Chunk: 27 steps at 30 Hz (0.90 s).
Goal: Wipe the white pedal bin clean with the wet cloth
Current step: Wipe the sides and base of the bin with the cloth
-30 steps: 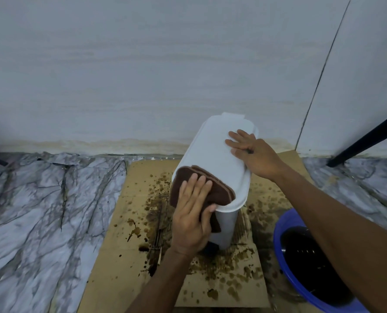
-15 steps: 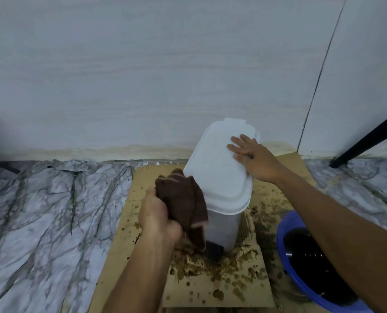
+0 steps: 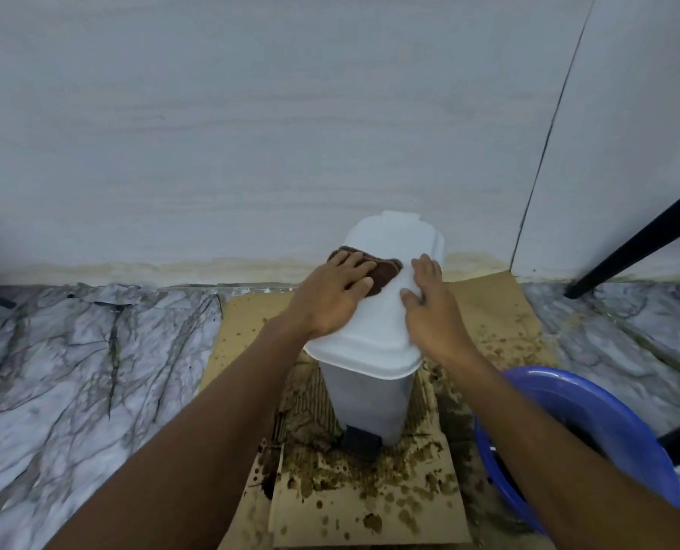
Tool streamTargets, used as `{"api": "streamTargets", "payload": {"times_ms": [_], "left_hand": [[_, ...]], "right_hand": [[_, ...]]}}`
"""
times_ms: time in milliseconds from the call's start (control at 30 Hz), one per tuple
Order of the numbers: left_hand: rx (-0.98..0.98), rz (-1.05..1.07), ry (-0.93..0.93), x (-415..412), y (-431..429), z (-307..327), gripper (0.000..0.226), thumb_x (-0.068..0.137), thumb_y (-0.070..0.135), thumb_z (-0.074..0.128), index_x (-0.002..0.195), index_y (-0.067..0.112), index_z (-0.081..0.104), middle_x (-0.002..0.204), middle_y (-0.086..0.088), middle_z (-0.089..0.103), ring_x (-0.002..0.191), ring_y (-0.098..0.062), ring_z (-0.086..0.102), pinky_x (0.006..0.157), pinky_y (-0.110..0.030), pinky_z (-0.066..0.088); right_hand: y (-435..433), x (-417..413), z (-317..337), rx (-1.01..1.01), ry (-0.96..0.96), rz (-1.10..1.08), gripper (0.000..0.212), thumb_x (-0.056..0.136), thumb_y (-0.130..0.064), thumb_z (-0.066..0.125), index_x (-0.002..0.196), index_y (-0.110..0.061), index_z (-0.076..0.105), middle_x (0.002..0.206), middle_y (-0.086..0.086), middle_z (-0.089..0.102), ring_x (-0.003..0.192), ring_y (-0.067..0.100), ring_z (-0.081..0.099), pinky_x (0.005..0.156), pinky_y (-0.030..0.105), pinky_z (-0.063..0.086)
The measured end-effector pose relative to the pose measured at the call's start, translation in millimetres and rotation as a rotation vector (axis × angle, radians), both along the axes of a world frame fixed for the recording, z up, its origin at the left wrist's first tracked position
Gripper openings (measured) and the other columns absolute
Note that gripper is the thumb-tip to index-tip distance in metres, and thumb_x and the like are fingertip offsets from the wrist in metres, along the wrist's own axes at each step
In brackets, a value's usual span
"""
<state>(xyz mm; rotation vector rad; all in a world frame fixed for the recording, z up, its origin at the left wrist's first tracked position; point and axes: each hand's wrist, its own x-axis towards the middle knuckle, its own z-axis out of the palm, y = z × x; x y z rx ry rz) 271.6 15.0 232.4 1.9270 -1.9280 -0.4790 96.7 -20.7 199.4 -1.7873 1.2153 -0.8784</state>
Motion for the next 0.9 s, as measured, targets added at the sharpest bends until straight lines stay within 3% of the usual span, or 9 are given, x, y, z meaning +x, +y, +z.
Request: {"api": "streamTargets", "payload": {"times_ms": [100, 233, 333, 400, 467, 567, 667, 800, 900], "left_hand": [[0.031, 0.061, 0.115, 6.8, -9.9, -2.1, 0.048, 0.11, 0.034, 0.039, 0.157, 0.025, 0.038, 0.168, 0.005, 0.021, 0.153, -0.016, 0.019, 0.12, -0.033, 0.014], [0.057, 0.213, 0.318, 9.9, -15.8, -5.9, 0.048, 0.102, 0.04, 0.052, 0.15, 0.039, 0.047, 0.167, 0.005, 0.024, 0.146, -0.026, 0.035, 0.116, -0.039, 0.031], [0.064, 0.294, 0.487, 10.1, -15.3, -3.1, 0.049, 0.096, 0.038, 0.062, 0.145, 0.042, 0.053, 0.152, 0.002, 0.051, 0.128, -0.026, 0.055, 0.108, -0.039, 0.044], [0.04, 0.333, 0.529, 8.6, -14.1, -3.7, 0.055, 0.088, 0.043, 0.066, 0.142, 0.045, 0.056, 0.143, 0.004, 0.061, 0.119, -0.023, 0.061, 0.106, -0.041, 0.048], [0.028, 0.367, 0.541, 7.4, -14.3, -4.5, 0.058, 0.085, 0.044, 0.066, 0.142, 0.044, 0.055, 0.139, 0.005, 0.064, 0.115, -0.022, 0.063, 0.104, -0.042, 0.05], [-0.012, 0.409, 0.552, 6.6, -8.9, -4.2, 0.054, 0.093, 0.032, 0.065, 0.145, 0.04, 0.054, 0.134, 0.003, 0.066, 0.106, -0.02, 0.065, 0.098, -0.038, 0.053], [-0.12, 0.531, 0.538, 5.7, 4.5, -3.9, 0.054, 0.093, 0.032, 0.062, 0.147, 0.038, 0.052, 0.126, 0.001, 0.069, 0.095, -0.017, 0.066, 0.09, -0.039, 0.056], [-0.263, 0.827, 0.623, -16.8, 31.7, -10.6, 0.057, 0.097, 0.039, 0.057, 0.152, 0.042, 0.042, 0.142, 0.001, 0.059, 0.115, -0.024, 0.061, 0.094, -0.037, 0.052], [-0.201, 0.817, 0.616, -43.2, 46.3, -27.6, 0.061, 0.101, 0.049, 0.051, 0.158, 0.043, 0.028, 0.166, -0.004, 0.024, 0.146, -0.031, 0.036, 0.115, -0.049, 0.038]], "right_hand": [[14.6, 8.0, -6.6, 0.02, 0.075, -0.032, 0.069, 0.104, -0.024, 0.046, 0.159, -0.016, 0.006, 0.166, -0.008, -0.01, 0.151, 0.008, -0.012, 0.119, 0.025, -0.005], [14.9, 8.7, -9.2, 0.048, 0.047, -0.053, 0.073, 0.103, -0.029, 0.047, 0.159, -0.019, 0.001, 0.166, -0.009, -0.011, 0.151, 0.007, -0.011, 0.12, 0.026, -0.004], [9.7, 6.0, -10.9, 0.072, 0.001, -0.087, 0.079, 0.101, -0.035, 0.052, 0.159, -0.019, 0.002, 0.166, -0.01, -0.006, 0.152, 0.008, -0.005, 0.123, 0.03, 0.001], [5.5, 6.2, -10.4, 0.145, -0.057, -0.173, 0.089, 0.09, -0.051, 0.061, 0.158, -0.022, 0.012, 0.166, -0.006, 0.011, 0.151, 0.018, 0.017, 0.123, 0.042, 0.021], [2.8, 6.3, -11.1, 0.219, -0.153, -0.229, 0.091, 0.072, -0.059, 0.068, 0.147, -0.022, 0.032, 0.149, -0.002, 0.043, 0.13, 0.023, 0.05, 0.106, 0.048, 0.046], [1.6, 9.3, -12.9, 0.195, -0.272, -0.216, 0.069, 0.074, -0.04, 0.081, 0.133, -0.026, 0.047, 0.123, -0.01, 0.056, 0.11, 0.017, 0.06, 0.094, 0.038, 0.054], [-6.0, 12.1, -3.6, 0.199, -0.3, -0.133, 0.091, 0.076, -0.028, 0.085, 0.152, -0.015, 0.036, 0.135, -0.009, 0.052, 0.118, 0.017, 0.054, 0.099, 0.034, 0.049], [-37.0, 12.1, 15.9, 0.208, -0.222, 0.168, 0.078, 0.071, -0.023, 0.088, 0.141, -0.021, 0.054, 0.142, -0.009, 0.055, 0.117, 0.013, 0.06, 0.09, 0.026, 0.054], [-56.9, 17.7, 18.2, 0.17, -0.07, 0.274, 0.069, 0.079, -0.029, 0.083, 0.141, -0.022, 0.055, 0.145, -0.01, 0.053, 0.126, 0.011, 0.056, 0.101, 0.031, 0.05]]}}
